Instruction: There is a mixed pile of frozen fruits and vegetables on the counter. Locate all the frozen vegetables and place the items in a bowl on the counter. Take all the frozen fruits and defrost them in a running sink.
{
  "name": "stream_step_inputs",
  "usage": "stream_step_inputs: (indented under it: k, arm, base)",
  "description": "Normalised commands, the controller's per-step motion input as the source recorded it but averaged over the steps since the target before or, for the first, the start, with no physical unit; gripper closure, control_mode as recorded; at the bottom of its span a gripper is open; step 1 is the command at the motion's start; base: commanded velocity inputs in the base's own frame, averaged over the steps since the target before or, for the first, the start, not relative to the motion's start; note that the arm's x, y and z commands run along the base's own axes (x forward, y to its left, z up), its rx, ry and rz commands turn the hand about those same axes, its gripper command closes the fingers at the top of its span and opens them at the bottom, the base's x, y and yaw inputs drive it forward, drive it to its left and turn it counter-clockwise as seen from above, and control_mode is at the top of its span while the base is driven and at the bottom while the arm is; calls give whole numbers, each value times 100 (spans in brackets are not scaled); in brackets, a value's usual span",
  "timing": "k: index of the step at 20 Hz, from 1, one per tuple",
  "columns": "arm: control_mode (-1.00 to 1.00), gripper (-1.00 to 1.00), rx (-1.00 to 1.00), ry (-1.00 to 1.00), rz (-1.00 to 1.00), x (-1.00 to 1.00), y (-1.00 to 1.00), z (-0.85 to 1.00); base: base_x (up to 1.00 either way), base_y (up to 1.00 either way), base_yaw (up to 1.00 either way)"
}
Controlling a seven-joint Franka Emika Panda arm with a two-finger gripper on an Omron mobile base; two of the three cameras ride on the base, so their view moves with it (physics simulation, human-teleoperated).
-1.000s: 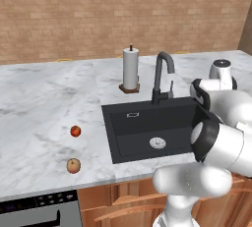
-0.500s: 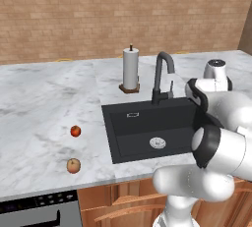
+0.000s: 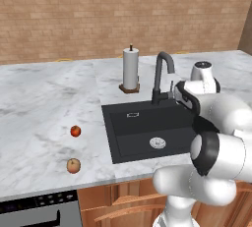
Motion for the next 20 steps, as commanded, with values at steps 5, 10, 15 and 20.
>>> stream_step_inputs:
  k: [5,10,15,20]
  arm:
    - [-100,-100,0,5,4,2,62,-14]
    - [-100,-100,0,6,4,1,62,-14]
    - [-100,-100,0,5,4,0,62,-13]
    - [-100,-100,0,6,4,0,59,-5]
  base:
    - [0,0,0]
    - [0,0,0]
    - [0,0,0]
    - [0,0,0]
